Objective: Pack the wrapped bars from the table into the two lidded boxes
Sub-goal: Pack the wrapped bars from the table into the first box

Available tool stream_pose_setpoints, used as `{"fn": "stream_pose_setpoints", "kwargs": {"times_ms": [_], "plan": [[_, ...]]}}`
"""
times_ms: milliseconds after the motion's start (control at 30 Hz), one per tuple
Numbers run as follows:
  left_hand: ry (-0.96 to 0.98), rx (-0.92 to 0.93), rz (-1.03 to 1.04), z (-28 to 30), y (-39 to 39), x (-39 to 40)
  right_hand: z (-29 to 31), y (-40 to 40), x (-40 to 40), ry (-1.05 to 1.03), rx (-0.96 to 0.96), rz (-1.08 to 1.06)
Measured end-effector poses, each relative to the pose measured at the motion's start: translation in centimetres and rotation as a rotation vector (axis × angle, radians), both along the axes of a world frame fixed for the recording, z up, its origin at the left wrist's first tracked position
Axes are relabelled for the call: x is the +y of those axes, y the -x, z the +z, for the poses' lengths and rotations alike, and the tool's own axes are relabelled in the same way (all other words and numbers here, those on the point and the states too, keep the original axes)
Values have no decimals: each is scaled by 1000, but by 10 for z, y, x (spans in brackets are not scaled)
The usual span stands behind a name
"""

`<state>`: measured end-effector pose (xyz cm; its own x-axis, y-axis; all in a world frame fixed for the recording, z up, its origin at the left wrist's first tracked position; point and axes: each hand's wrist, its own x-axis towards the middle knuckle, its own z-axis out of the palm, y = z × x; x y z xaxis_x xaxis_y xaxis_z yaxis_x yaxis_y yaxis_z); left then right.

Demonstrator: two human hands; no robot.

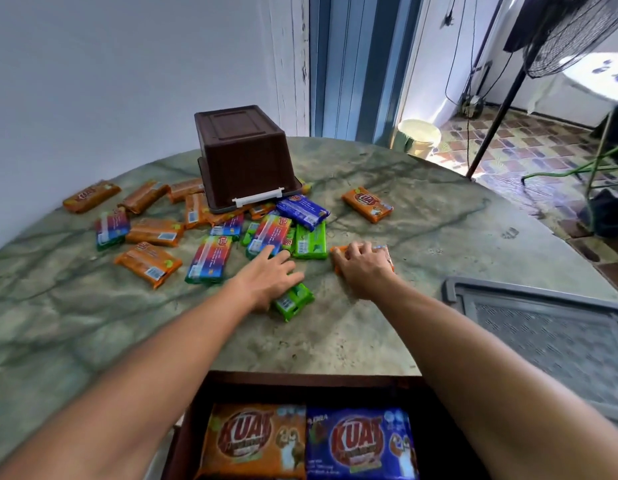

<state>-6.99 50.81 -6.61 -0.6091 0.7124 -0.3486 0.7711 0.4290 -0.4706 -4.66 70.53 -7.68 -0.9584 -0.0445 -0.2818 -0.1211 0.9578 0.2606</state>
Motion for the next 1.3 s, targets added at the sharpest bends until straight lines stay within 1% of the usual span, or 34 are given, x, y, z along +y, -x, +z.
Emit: {"fn": "stream_pose_setpoints", "kwargs": {"times_ms": [67,167,233,300,367,467,567,633,733,767,900,967,1067,1133,1233,1300], "plan": [[-15,10,-21,-2,0,-1,3,2,3,53,40,41],[-34,-9,-11,1,-7,-5,13,-8,10,140,-32,62],[-69,-9,11,14,-16,-12,26,-22,11,137,-36,95],[-136,-5,40,38,-28,-18,43,-40,11,171,34,121],[-190,2,81,70,-45,-23,67,-62,8,229,150,158],[-268,-12,107,118,-86,-35,107,-105,-1,266,299,302],[-335,-76,98,143,-133,-51,130,-150,-13,345,351,422],[-364,-141,97,142,-171,-64,132,-189,-18,376,315,470],[-429,-264,161,125,-223,-88,119,-242,-26,396,206,490],[-432,-281,181,117,-235,-94,113,-257,-31,391,156,476],[-414,-254,169,99,-262,-98,96,-291,-51,352,-6,401],[-394,-268,205,93,-268,-95,92,-300,-57,323,-19,357],[-442,-303,246,82,-275,-94,89,-307,-63,281,-17,294],[-444,-287,256,77,-283,-94,86,-313,-65,242,14,277],[-436,-213,291,76,-289,-91,85,-322,-67,256,38,196],[-432,-201,309,75,-290,-88,85,-324,-70,258,35,177]]}}
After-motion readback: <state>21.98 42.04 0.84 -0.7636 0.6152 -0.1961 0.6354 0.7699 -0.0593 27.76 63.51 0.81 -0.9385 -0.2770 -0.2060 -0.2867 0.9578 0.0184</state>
